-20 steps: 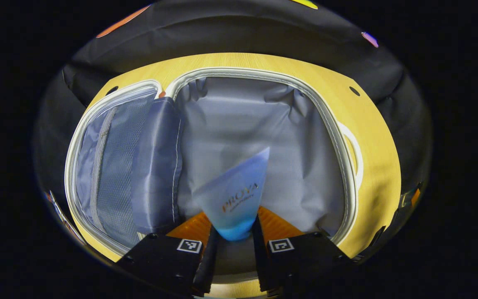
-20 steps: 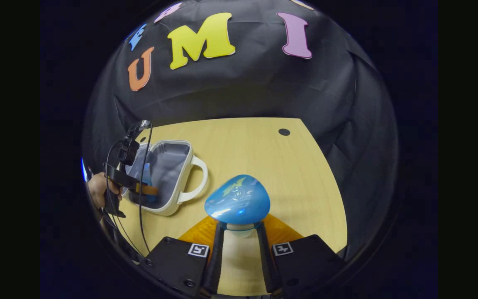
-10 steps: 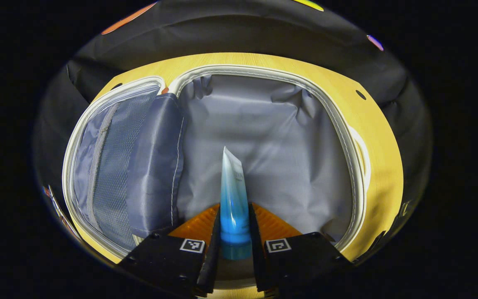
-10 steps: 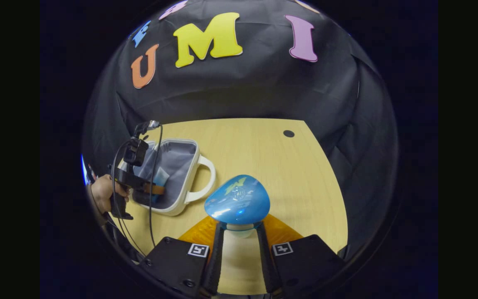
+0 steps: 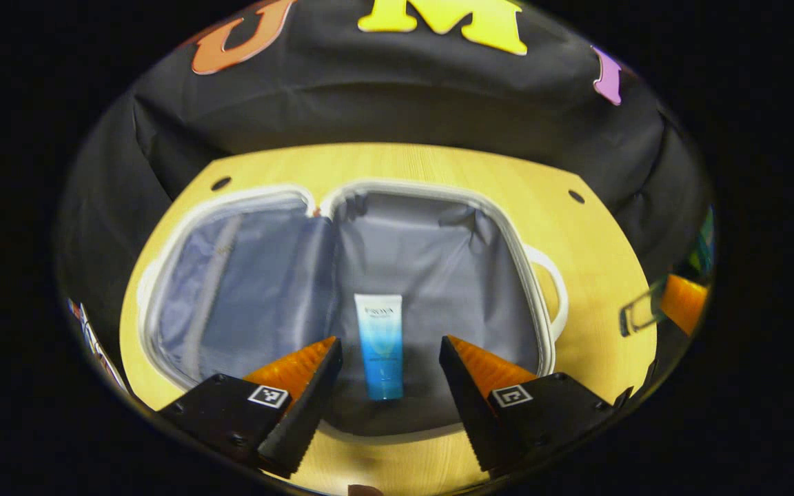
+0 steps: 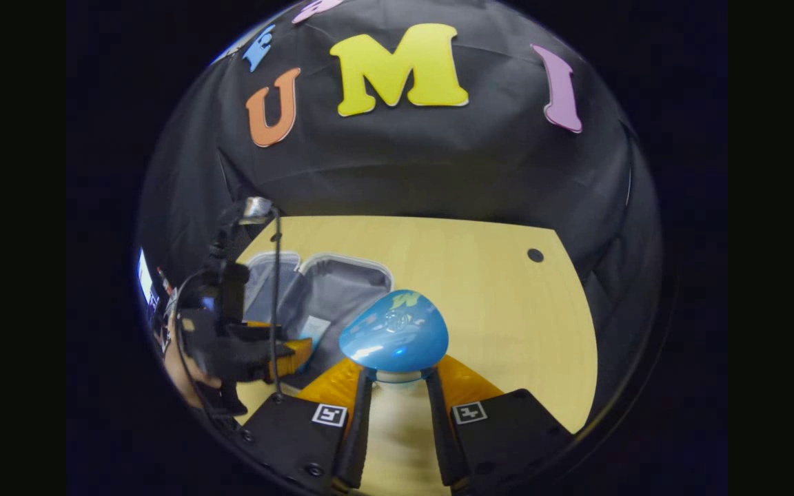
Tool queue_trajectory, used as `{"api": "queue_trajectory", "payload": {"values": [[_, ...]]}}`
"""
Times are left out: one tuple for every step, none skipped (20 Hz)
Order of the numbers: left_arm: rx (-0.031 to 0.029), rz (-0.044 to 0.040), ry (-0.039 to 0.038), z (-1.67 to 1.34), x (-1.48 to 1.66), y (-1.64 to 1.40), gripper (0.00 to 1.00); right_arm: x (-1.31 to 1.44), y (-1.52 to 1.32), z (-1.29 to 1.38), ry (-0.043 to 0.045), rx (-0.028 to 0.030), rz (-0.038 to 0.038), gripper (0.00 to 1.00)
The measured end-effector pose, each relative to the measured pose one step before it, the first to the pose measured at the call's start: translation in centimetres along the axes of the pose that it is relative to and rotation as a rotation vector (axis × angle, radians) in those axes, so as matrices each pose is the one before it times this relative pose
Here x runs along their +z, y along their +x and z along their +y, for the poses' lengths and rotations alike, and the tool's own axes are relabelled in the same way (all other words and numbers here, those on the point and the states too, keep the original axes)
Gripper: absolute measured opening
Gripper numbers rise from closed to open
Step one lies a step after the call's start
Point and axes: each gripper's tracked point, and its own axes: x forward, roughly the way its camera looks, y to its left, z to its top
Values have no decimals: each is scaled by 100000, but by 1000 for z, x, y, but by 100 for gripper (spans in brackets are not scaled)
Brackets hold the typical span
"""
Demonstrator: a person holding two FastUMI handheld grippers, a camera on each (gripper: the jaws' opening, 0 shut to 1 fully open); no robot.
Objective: First open the suitcase, pack the skin care products into it, and then close the suitcase.
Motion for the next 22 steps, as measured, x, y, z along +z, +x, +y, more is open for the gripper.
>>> {"api": "queue_trajectory", "payload": {"values": [[2229,-4689,-230,926,465,-1208,95,466,883,1146,228,808,275,38],[1228,-4061,-899,988,130,-933,97,279,924,1092,449,1052,976,39],[1151,-3764,-1259,885,200,-1114,97,-154,905,1011,358,1012,1428,36],[923,-3528,-990,998,63,-1069,97,-381,882,1029,33,749,1766,39],[1090,-3575,-1601,1054,221,-1031,97,-357,808,836,-884,5,550,38],[-584,-5459,-1866,647,702,-1155,97,-157,808,797,-1999,-728,-760,39],[-178,-5862,-715,617,884,-1110,98,-678,935,758,-3018,-776,1457,38],[1060,-6060,721,962,1041,-954,97,-1141,699,841,-2044,385,2580,38],[1307,-5734,1878,871,1250,-1052,97,-1194,918,911,-625,876,3553,39],[1550,-5135,1783,1052,1102,-1029,97,-1543,988,746,-333,134,4311,39],[785,-6162,1695,606,1445,-701,97,-1149,1009,500,58,-508,4388,39],[-563,-5569,1531,320,1568,-925,97,-981,756,431,500,-87,3852,39],[-728,-5415,1524,237,1383,-252,97,-772,604,265,1179,79,3498,39],[-537,-3335,1418,341,1117,-402,97,-638,265,360,1749,749,3242,39],[-108,-2418,1349,387,911,-199,96,-452,326,256,2318,389,2125,39],[366,-1839,1244,356,729,-184,96,-226,254,249,2361,76,1877,39],[676,-1635,670,447,506,16,97,-170,298,99,1973,-308,2073,39],[534,-750,112,360,284,-163,96,857,12,71,2150,-324,-872,39],[550,-1239,-1073,412,448,-148,96,65,155,158,1046,102,815,38],[-87,-108,-1715,319,214,-62,96,559,464,155,893,-439,541,36],[697,-143,-1671,454,31,116,96,547,337,-29,896,-796,-79,39],[-181,-12,-786,425,-273,349,96,385,404,-9,820,-738,97,39]]}}
